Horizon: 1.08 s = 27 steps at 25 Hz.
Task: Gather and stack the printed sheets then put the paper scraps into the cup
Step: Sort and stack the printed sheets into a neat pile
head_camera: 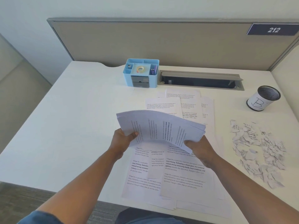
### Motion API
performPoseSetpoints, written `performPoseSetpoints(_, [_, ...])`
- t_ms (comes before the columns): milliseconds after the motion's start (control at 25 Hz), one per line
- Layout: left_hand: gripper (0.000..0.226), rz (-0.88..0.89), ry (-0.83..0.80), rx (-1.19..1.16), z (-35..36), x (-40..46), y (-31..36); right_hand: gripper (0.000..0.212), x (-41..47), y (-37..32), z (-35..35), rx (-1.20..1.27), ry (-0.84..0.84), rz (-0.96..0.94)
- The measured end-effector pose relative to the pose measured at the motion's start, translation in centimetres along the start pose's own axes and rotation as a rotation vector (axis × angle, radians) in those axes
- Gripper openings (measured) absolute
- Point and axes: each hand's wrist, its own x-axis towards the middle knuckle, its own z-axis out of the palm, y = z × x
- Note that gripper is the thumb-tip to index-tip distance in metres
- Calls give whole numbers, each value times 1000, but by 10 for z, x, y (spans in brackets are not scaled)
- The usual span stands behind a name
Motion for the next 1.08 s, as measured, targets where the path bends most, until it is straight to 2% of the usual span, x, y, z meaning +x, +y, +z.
performPoseSetpoints(280, [22, -8, 1, 10, -1, 0, -2, 35, 1, 3, 1, 9, -13, -1])
performPoseSetpoints(560, [21, 74, 23, 106, -3, 1, 14, 21, 5, -3, -5, -3, -3, 5])
performPoseSetpoints(840, [25, 122, -152, 198, -18, 1, 60, 20, 2, -20, -20, 68, -96, -13])
performPoseSetpoints(960, [29, 98, -43, 121, -15, 1, 60, 23, -1, -20, -15, 201, -114, 39])
performPoseSetpoints(1000, [35, 92, 37, 101, -11, -1, 58, 23, -2, -19, -14, 236, -107, 66])
performPoseSetpoints(1080, [63, 54, 222, 75, -2, -4, 47, 23, -3, -16, -13, 315, -83, 106])
